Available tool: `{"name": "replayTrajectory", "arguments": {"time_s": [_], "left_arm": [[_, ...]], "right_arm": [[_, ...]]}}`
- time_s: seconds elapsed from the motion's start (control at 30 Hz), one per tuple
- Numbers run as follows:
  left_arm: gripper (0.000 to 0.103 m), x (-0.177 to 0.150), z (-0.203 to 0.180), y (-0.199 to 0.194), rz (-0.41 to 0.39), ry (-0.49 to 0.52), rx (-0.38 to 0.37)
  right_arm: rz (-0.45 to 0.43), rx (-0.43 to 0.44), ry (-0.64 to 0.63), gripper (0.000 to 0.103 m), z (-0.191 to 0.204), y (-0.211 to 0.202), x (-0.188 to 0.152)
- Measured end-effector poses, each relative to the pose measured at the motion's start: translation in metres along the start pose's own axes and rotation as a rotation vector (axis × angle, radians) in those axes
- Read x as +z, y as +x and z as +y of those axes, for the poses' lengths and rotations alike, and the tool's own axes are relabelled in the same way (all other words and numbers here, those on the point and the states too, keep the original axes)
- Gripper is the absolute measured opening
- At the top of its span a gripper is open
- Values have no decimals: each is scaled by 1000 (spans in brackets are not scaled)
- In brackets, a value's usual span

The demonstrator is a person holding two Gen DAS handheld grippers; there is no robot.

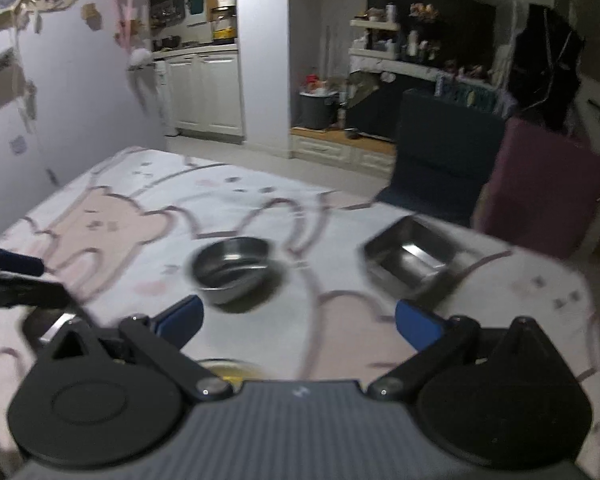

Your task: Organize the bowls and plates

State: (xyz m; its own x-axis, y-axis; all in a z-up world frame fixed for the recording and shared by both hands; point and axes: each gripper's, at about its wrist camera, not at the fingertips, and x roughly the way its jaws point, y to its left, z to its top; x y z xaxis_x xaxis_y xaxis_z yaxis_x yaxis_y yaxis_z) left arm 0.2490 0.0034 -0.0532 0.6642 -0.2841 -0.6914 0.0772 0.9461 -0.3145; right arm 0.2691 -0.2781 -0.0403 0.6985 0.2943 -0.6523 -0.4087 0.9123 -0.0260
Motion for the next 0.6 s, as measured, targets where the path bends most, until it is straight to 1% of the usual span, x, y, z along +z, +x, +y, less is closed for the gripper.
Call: {"name": "replayTrajectory", "arguments": {"time_s": [0.13,0.27,0.33,0.4,0.47,0.57,0.6], "left_arm": [[103,10,-33,32,-3,-56,-39],[103,21,-60,75,9,-124,-50],[103,24,-71,96,32,-163,-65],[103,26,-80,119,62,-191,-77],[103,29,-84,138,81,-232,-91],[100,32,-88,168,122,-300,-101],[96,34,-89,177,132,-317,-104]], "right_arm": [[-3,-25,-4,103,-49,20,6],[-27,-39,6,103,-90,46,10],[-48,-40,-6,103,-108,61,15],[-71,-63,-32,103,-122,77,19],[-69,-77,-51,103,-140,100,27],[-42,-97,-82,103,-153,129,39],[-20,-94,-95,103,-158,140,43]]}}
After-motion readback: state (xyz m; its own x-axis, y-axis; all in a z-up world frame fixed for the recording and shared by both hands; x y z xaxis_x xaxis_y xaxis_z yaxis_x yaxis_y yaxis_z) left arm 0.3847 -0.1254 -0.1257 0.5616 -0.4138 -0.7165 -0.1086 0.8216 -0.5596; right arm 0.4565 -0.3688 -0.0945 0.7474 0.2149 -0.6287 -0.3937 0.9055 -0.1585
